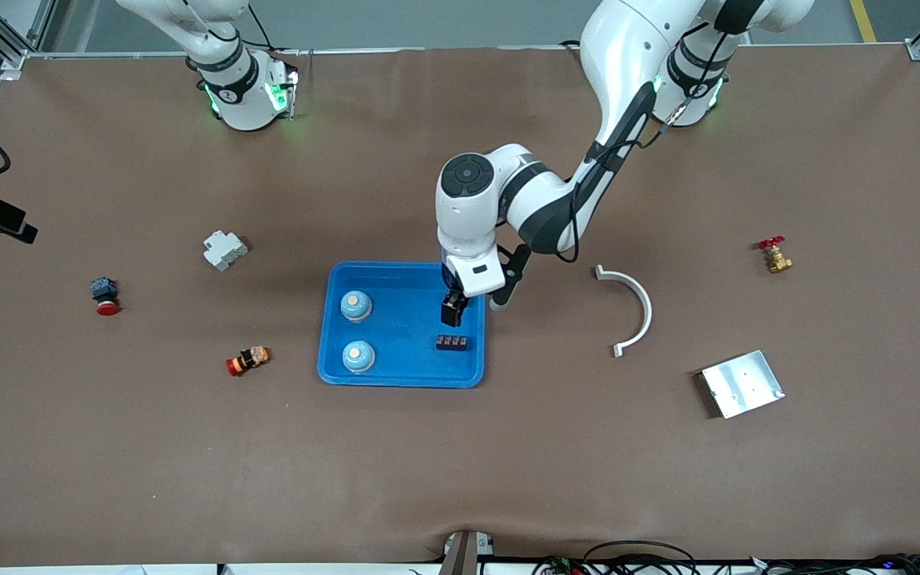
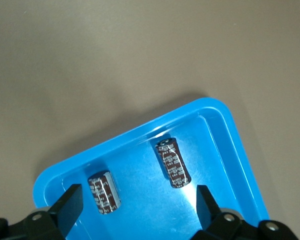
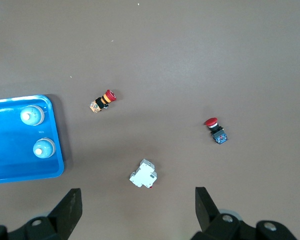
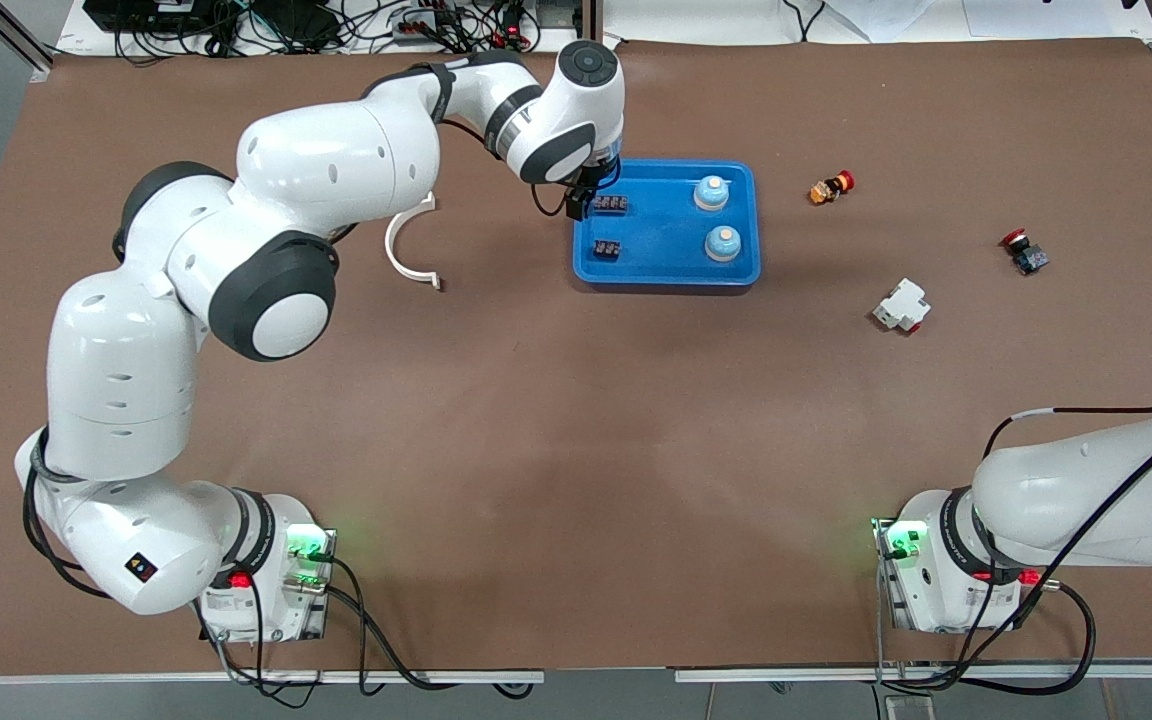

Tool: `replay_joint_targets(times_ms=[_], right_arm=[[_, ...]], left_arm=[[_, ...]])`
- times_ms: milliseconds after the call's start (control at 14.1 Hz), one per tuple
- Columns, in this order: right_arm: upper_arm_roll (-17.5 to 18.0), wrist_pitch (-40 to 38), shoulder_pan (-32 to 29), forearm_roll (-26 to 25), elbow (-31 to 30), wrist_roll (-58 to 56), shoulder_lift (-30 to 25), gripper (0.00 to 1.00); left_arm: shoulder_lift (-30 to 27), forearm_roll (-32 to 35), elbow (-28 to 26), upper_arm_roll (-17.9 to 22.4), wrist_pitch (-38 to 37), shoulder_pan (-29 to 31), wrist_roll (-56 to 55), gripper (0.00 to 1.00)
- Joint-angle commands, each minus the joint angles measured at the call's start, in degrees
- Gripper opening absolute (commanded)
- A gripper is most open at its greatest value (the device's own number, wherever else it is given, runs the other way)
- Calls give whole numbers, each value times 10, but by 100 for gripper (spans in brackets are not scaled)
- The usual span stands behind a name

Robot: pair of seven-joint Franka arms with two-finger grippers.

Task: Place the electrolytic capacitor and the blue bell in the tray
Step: 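Lower the capacitor into the tray beside the first one and open the left gripper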

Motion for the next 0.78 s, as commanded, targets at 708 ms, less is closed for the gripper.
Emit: replay_joint_targets(times_ms=[708], right_arm=[[-1, -2, 11, -5, 2, -3, -3, 100]], left_arm=[[-30, -21, -10, -5, -15, 25, 369, 100]])
